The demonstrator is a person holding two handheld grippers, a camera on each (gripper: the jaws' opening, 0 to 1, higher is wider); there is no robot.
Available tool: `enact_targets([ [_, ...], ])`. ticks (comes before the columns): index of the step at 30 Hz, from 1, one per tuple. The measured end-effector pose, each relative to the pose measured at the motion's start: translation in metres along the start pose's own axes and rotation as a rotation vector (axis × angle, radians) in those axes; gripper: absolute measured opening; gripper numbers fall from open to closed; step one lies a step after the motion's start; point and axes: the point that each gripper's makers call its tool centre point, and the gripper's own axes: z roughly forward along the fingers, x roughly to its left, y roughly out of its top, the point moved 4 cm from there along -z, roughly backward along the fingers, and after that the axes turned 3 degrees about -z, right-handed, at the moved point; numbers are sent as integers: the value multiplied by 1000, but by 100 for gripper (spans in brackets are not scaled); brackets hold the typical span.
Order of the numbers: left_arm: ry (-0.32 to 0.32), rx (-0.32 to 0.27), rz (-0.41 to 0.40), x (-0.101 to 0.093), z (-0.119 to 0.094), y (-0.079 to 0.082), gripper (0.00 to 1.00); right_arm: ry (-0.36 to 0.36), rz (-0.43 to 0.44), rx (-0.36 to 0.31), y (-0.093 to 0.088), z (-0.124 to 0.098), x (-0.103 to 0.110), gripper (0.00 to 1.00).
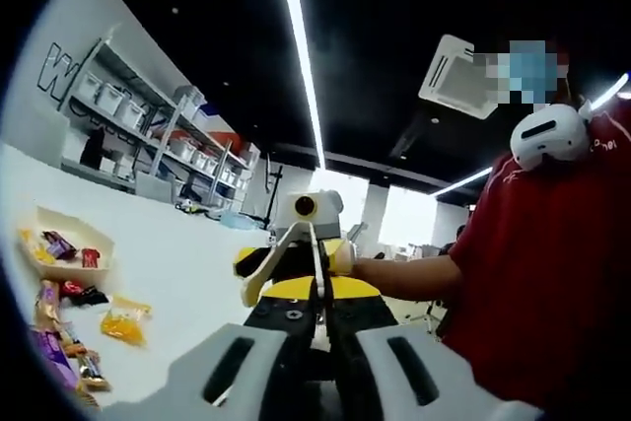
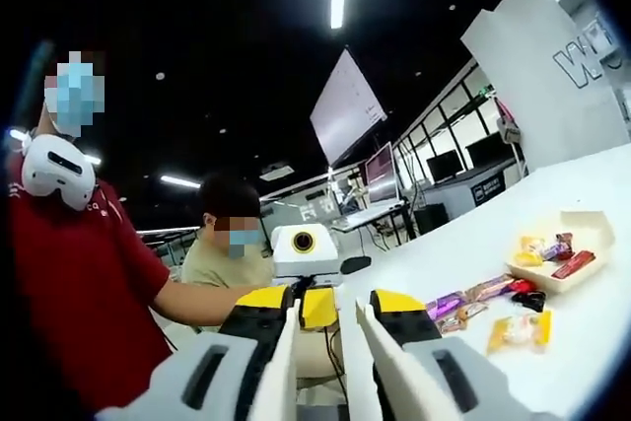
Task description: Place the target food into the container with the food tongs after gripping and lifting it, then release it inside without dropping or visibly crushing the food.
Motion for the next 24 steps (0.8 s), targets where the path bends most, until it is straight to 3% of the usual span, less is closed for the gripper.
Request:
enact_targets([
  [3, 7, -34, -34, 2, -2, -4, 1, -5, 5, 15, -3, 0, 1, 29],
  [6, 1, -130, -94, 4, -4, -2, 1, -7, 31, 5, -2, 2, 1, 30],
  [8, -8, -164, -106, 3, -5, -2, 1, -13, 27, -1, 0, 3, 1, 29],
  [20, -15, -155, -103, 0, -5, -2, 1, -1, 41, 19, 0, 5, 4, 29],
  [24, -27, -138, -114, -4, -2, -4, 1, 7, 40, 31, 0, 4, 9, 23],
])
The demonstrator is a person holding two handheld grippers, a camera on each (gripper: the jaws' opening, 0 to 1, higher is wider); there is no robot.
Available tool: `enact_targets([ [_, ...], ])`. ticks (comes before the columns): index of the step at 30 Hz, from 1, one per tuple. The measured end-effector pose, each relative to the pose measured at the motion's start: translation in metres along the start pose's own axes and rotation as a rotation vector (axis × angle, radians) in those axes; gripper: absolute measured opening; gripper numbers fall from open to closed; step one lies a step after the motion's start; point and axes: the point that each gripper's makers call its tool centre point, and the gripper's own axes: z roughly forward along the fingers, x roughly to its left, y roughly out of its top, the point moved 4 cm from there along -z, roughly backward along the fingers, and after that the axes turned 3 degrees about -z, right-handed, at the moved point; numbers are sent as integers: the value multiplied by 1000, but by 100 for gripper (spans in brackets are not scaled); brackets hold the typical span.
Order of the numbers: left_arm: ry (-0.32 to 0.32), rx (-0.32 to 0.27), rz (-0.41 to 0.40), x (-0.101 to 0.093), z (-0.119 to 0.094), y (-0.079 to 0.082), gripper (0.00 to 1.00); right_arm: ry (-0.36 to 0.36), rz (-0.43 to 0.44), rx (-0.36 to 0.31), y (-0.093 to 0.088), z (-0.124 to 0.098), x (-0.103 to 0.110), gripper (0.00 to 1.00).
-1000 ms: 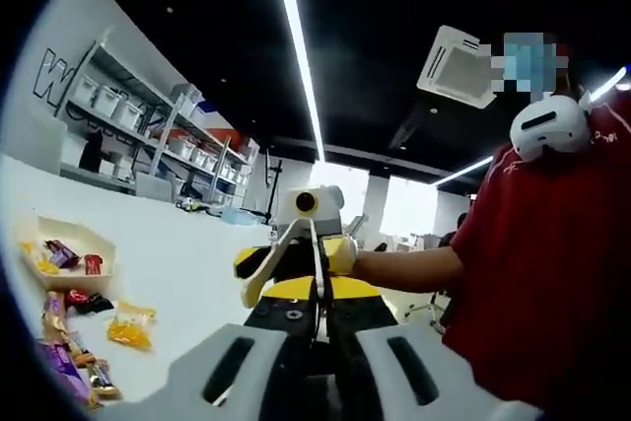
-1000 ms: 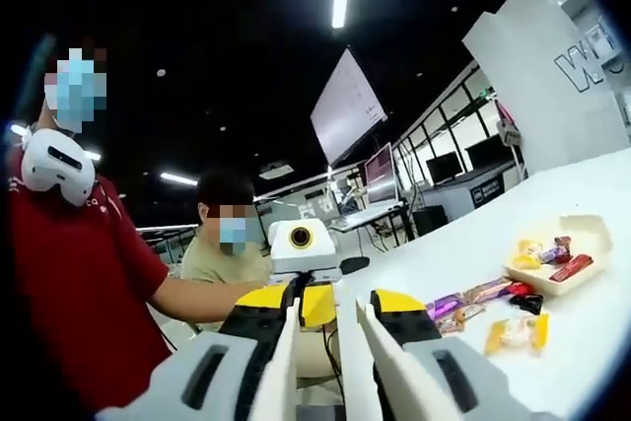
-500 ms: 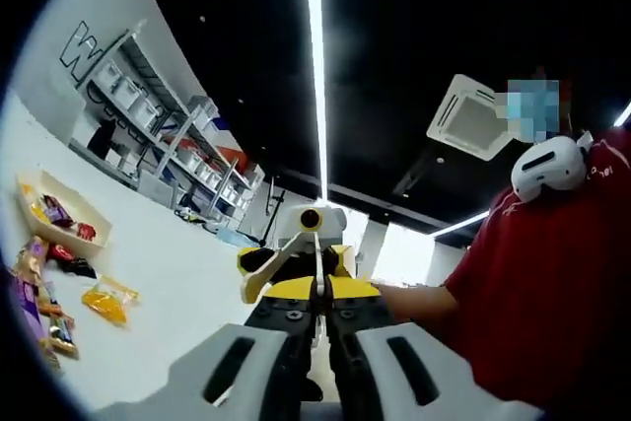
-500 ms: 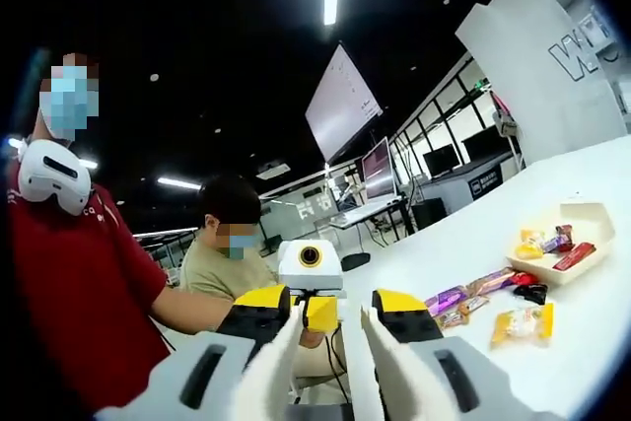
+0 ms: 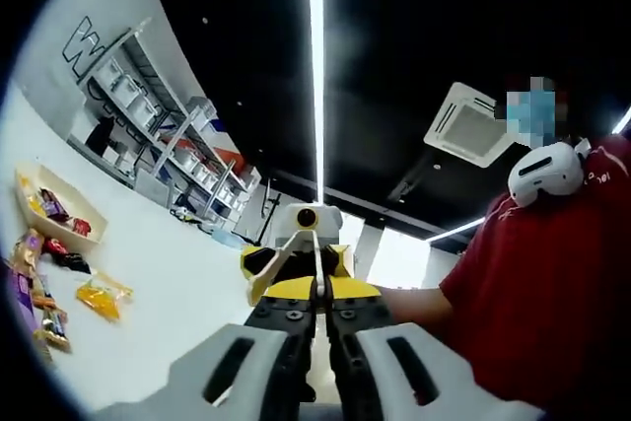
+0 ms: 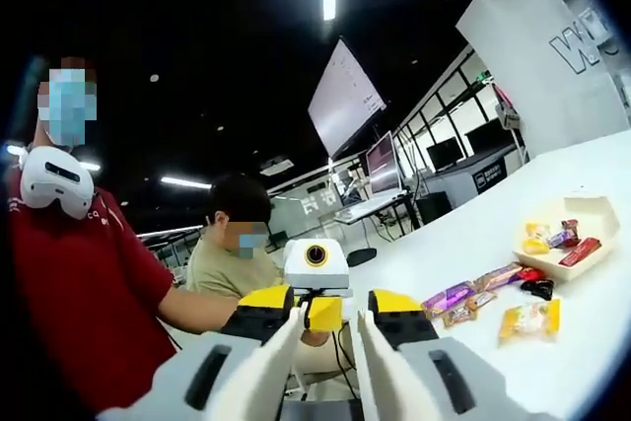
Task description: Place the target food into the container with the food tongs after gripping and lifting it, then release it inside without dropping or visibly crushing the food.
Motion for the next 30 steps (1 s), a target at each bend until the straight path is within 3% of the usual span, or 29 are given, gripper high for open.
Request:
enact_targets([
  [2, 26, -8, 6, 3, -1, 2, 1, -23, 33, -8, 0, 0, -5, 22],
  [5, 82, -4, 71, 10, -3, 4, 3, -56, -8, -8, 1, 0, -10, 21],
  [8, 97, -17, 94, 11, -7, 8, 3, -75, 16, -19, 4, -1, -14, 21],
  [12, 152, 7, 142, 18, -15, 11, 5, -113, 10, -32, 7, -4, -20, 22],
  [15, 224, 50, 180, 25, -21, 12, 9, -172, 87, -25, 5, -6, -30, 22],
  [18, 355, 82, 238, 39, -28, 16, 12, -233, 96, -19, 2, -8, -40, 22],
  [21, 470, 91, 303, 50, -38, 21, 16, -325, 51, -9, 0, -13, -53, 22],
  [22, 520, 103, 337, 54, -42, 22, 19, -375, 6, -7, 0, -16, -61, 22],
  [23, 572, 142, 432, 58, -47, 23, 22, -406, -31, 17, -2, -20, -66, 22],
  [25, 623, 170, 523, 59, -51, 23, 30, -447, -11, 38, -6, -23, -72, 22],
  [27, 669, 195, 500, 60, -55, 20, 40, -461, -18, 40, -8, -25, -76, 22],
  [30, 751, 227, 430, 66, -60, 15, 63, -500, -37, 46, -10, -28, -83, 22],
])
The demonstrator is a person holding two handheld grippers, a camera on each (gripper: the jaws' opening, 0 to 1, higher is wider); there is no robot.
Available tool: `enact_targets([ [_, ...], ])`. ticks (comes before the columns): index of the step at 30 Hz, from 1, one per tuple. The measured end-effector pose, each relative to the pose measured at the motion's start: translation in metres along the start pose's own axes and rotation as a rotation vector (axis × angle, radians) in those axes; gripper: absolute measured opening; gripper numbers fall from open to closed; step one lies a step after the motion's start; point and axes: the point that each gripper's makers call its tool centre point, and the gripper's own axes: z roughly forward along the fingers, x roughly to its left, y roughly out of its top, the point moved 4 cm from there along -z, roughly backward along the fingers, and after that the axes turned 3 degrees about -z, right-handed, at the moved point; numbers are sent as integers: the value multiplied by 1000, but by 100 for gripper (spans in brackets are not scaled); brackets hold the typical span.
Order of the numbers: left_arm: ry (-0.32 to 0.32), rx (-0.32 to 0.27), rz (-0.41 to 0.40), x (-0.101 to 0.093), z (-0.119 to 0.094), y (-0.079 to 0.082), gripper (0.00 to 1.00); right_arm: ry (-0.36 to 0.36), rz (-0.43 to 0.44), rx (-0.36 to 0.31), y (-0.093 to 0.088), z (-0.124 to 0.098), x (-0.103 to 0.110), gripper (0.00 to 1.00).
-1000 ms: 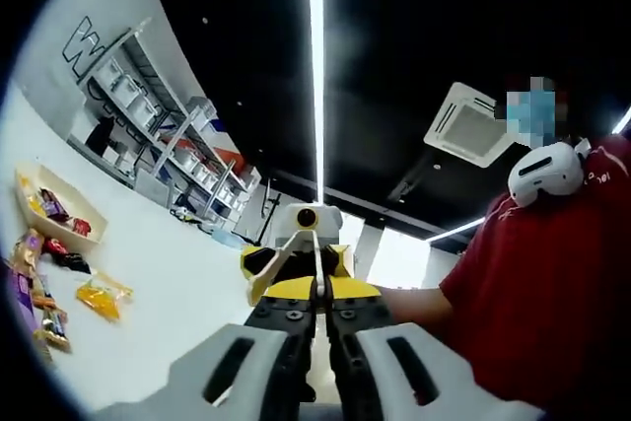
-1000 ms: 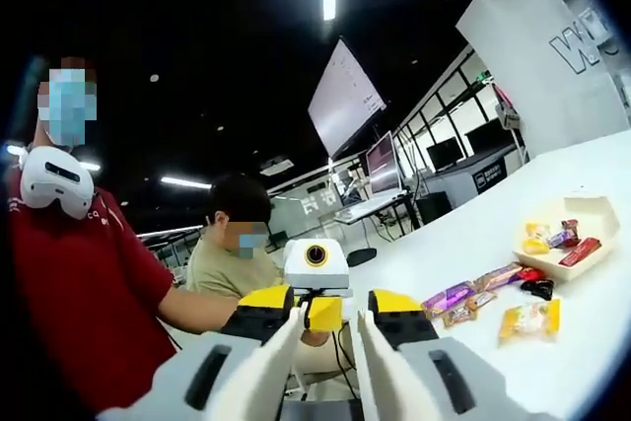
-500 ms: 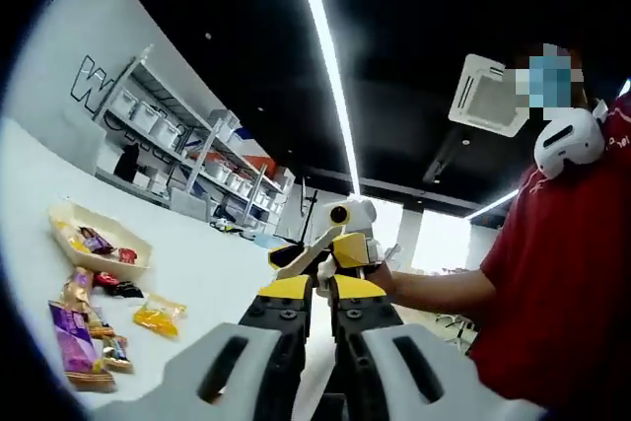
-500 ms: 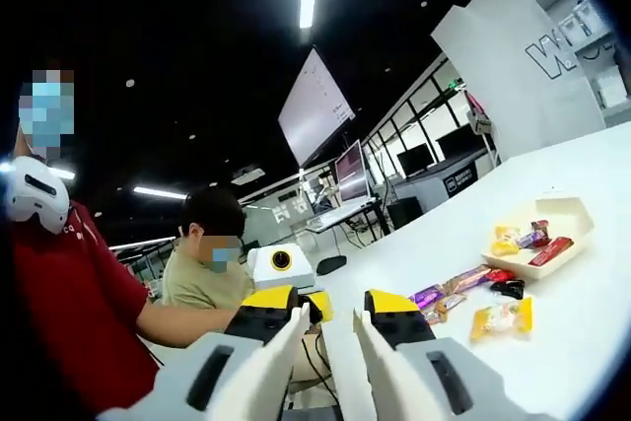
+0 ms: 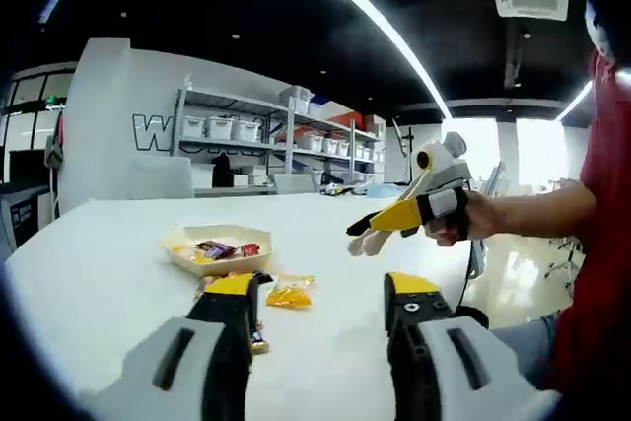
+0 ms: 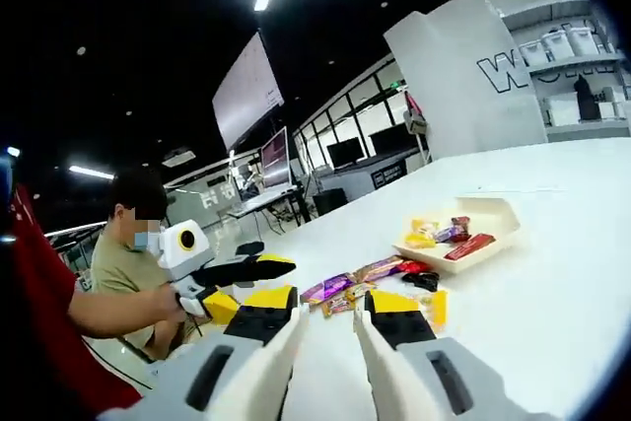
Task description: Place the target food into the container with the food tongs after gripping and lifting it, then release it inside without dropping or visibly crushing the food.
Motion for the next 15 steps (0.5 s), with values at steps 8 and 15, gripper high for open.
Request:
enact_targets([
  [8, 59, 39, 15, 2, -4, -8, 78, -13, 2, 14, -7, 4, -3, 23],
  [15, 154, 85, -27, 15, -10, -15, 95, -4, 79, -35, -2, 6, -4, 25],
])
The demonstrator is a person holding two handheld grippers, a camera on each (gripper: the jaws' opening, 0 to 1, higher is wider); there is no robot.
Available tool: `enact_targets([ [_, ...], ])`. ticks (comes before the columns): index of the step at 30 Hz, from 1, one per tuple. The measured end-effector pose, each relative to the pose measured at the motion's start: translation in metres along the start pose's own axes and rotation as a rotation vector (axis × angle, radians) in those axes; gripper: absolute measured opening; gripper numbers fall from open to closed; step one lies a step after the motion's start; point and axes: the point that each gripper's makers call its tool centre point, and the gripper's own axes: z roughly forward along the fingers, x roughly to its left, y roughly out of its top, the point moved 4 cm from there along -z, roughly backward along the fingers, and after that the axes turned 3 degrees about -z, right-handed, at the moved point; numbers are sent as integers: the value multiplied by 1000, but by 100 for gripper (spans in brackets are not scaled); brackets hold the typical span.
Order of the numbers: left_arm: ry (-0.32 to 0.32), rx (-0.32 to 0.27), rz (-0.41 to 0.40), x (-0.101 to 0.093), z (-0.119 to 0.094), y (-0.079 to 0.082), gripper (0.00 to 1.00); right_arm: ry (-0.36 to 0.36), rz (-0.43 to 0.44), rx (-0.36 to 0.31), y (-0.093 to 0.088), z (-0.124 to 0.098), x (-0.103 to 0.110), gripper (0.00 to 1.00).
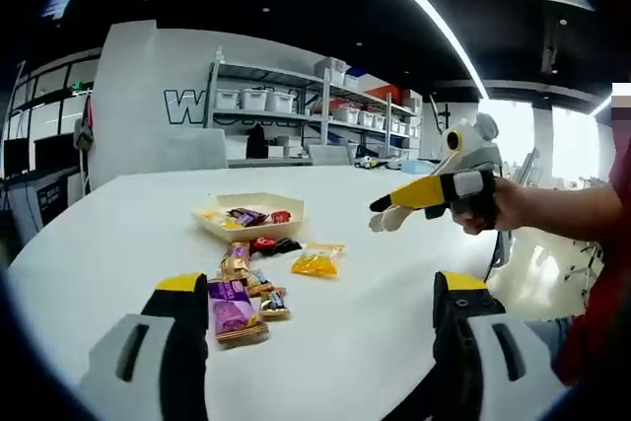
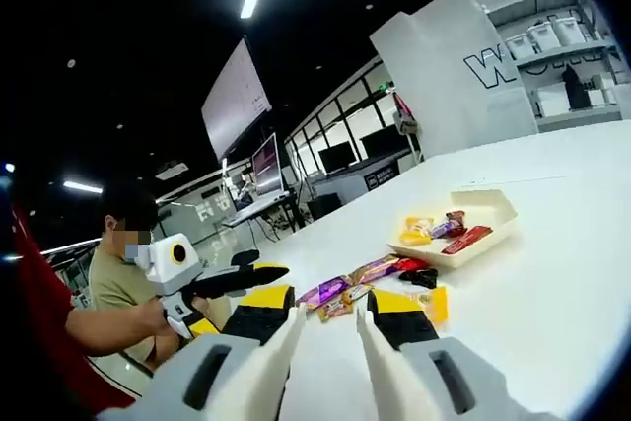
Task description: Place the target food into the container with the food tongs after gripping and lifting it, then release it inside without dropping or visibly crushing the food.
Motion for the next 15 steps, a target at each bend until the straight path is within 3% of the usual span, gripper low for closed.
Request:
enact_targets([
  [3, 34, 21, 1, 7, -2, -6, 95, -22, -27, -2, 1, 0, -3, 24],
  [7, 97, 44, 22, 15, -6, -11, 96, -120, -64, 23, -1, 0, -20, 24],
  [10, 115, 71, -4, 17, -7, -17, 99, -146, -45, 31, -3, 0, -26, 24],
  [15, 116, 100, -9, 16, -8, -24, 99, -195, -107, 47, -4, 3, -31, 24],
])
